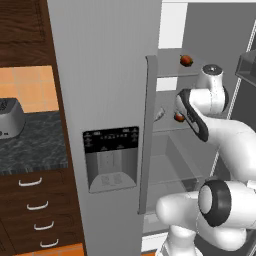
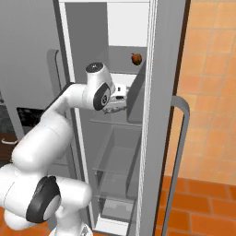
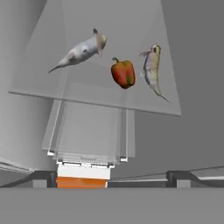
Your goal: Place one bell pepper and one fish in each tupperware on the nearby counter, to pack two identical lunches.
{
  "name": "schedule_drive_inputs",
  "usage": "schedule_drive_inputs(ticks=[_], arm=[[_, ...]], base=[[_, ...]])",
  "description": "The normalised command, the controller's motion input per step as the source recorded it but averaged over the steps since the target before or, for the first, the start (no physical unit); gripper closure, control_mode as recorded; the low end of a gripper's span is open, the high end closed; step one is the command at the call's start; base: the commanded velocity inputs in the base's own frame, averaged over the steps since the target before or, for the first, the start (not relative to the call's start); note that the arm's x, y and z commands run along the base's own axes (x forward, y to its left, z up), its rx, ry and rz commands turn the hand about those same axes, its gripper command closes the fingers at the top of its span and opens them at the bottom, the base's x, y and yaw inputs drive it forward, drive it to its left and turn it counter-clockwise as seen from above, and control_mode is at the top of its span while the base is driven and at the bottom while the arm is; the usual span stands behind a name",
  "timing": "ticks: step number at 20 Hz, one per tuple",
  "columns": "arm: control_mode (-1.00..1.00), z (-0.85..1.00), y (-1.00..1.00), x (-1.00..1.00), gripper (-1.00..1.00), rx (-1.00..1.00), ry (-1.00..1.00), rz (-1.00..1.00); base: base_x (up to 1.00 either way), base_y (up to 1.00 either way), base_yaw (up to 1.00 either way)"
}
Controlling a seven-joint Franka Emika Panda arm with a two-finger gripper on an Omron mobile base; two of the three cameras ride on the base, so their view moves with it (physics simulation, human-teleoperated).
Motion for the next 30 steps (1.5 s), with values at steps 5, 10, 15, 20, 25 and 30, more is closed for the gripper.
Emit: schedule_drive_inputs(ticks=[5, 10, 15, 20, 25, 30], arm=[[-1.00, -0.62, -0.10, 1.00, -1.00, 0.00, 0.15, 0.02], [-1.00, -0.80, -0.10, 0.73, -1.00, 0.00, 0.05, 0.09], [-1.00, -0.36, -0.49, 0.60, -1.00, 0.02, -0.02, 0.08], [-1.00, -0.16, -0.26, 0.38, -1.00, 0.03, -0.10, 0.05], [-1.00, -0.09, 0.00, 0.45, -1.00, 0.02, -0.16, 0.13], [-1.00, -0.34, 0.03, 0.34, -1.00, 0.00, -0.03, 0.04]], base=[[0.00, 0.00, 0.00], [0.00, 0.00, 0.00], [0.00, 0.00, 0.00], [0.00, 0.00, 0.00], [0.00, 0.00, 0.00], [0.00, 0.00, 0.00]])
